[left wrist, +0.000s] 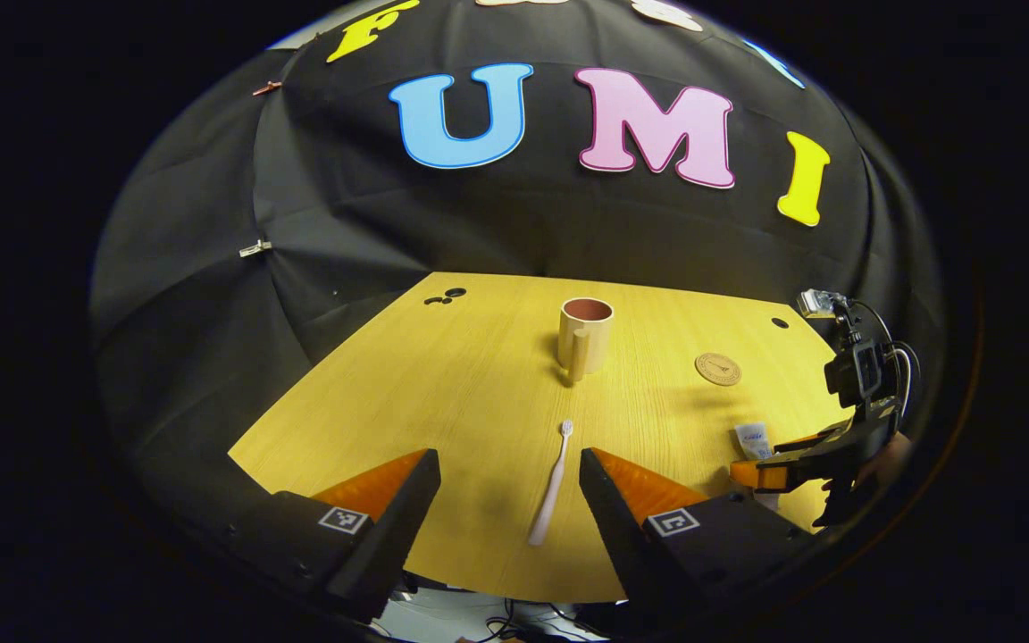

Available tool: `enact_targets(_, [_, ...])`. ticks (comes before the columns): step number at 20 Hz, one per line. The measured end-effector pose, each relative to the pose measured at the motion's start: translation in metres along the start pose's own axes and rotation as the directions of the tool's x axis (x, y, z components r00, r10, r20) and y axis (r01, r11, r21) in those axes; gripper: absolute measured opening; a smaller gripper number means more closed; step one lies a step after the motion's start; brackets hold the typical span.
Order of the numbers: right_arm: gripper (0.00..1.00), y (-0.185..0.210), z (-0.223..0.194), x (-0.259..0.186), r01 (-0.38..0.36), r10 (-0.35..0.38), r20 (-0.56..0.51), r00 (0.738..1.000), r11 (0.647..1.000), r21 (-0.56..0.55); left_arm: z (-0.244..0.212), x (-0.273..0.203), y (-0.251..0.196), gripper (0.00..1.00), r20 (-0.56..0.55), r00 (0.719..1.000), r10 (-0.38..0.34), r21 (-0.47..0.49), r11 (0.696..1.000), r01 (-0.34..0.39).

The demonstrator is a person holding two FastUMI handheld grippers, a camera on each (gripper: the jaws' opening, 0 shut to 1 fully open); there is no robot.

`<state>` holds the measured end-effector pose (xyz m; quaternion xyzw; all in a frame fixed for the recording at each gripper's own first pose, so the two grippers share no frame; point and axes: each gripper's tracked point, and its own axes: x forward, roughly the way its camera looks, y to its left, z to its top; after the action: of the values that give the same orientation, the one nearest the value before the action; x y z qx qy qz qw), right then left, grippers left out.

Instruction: Put the toothbrush and toothpaste on the desktop into the cup, then pick up the cup and place it on the coaster on the desktop.

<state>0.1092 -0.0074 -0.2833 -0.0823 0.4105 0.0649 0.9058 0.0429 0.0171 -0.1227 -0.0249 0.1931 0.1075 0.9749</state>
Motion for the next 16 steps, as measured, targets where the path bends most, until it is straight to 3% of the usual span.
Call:
enact_targets(2, [0.96, 0.000, 0.000, 0.002, 0.000, 0.000, 0.002, 1.000, 1.000, -0.012, 0.000, -0.001, -0.001, 0.98, 0.003, 1.000, -0.001, 0.008, 1.000, 0.001])
enact_targets(6, [0.83, -0.002, 0.002, 0.004, 0.001, -0.001, -0.001, 1.000, 1.000, -0.009, 0.000, -0.003, -0.004, 0.98, 0.005, 1.000, -0.008, 0.011, 1.000, 0.008])
enact_targets(7, [0.67, -0.002, 0.002, 0.003, 0.003, -0.003, -0.004, 1.000, 1.000, -0.006, -0.002, -0.004, -0.005, 0.98, 0.004, 1.000, -0.011, 0.012, 1.000, 0.011])
enact_targets(10, [0.35, -0.004, 0.002, 0.004, 0.007, -0.007, -0.029, 1.000, 1.000, -0.008, -0.005, -0.006, -0.007, 0.98, -0.001, 1.000, -0.014, 0.022, 1.000, 0.014])
enact_targets(12, [0.43, -0.004, 0.001, 0.004, -0.004, 0.004, -0.044, 0.999, 1.000, -0.016, -0.009, -0.007, -0.008, 0.98, -0.006, 1.000, -0.017, 0.028, 0.999, 0.017])
enact_targets(15, [0.24, -0.003, 0.002, 0.002, -0.033, 0.032, -0.044, 0.998, 0.999, -0.017, -0.013, -0.001, -0.007, 0.98, -0.021, 1.000, -0.016, 0.030, 0.999, 0.016])
enact_targets(16, [0.30, -0.003, 0.000, 0.001, -0.044, 0.043, -0.048, 0.998, 0.999, -0.019, -0.016, 0.000, -0.006, 0.97, -0.025, 1.000, -0.015, 0.026, 1.000, 0.016])
